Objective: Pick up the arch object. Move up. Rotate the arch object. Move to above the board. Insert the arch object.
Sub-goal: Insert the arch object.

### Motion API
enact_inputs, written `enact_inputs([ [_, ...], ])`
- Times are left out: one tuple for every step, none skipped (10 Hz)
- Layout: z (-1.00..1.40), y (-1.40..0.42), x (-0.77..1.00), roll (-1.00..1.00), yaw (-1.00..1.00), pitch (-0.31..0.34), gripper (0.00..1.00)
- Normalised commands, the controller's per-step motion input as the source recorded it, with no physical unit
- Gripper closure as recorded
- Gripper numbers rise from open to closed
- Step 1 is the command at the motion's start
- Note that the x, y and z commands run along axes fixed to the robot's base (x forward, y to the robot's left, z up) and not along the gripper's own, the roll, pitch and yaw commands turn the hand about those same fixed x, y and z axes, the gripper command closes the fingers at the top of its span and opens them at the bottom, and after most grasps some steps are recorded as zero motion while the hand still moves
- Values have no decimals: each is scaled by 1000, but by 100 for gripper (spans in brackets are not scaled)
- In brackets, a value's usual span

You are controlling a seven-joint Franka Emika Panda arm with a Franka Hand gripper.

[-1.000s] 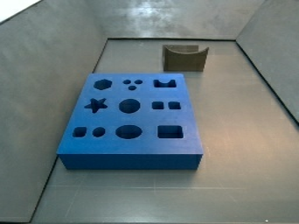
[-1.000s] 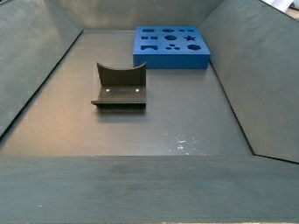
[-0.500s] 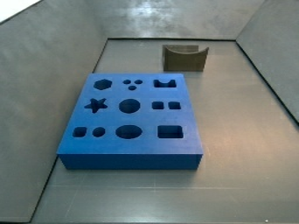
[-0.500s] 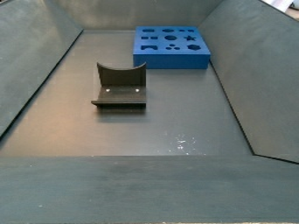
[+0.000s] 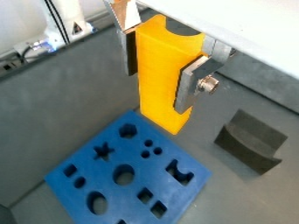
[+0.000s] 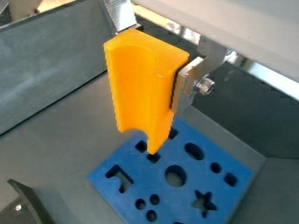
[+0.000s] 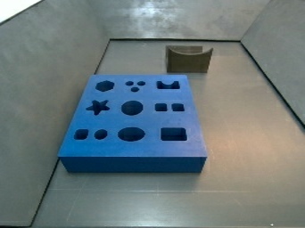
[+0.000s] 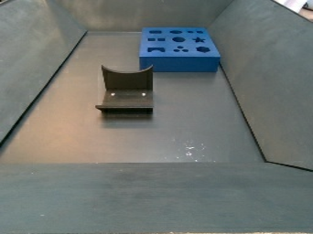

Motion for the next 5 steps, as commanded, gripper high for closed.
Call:
enact_inputs([
  [-923, 189, 360, -124, 0, 0, 100],
  [-649, 0, 514, -210, -446, 0, 100],
  [-580, 46, 389, -209, -683, 4, 100],
  [-637, 94, 314, -201, -669, 11, 100],
  [-751, 260, 54, -159, -574, 0, 100],
])
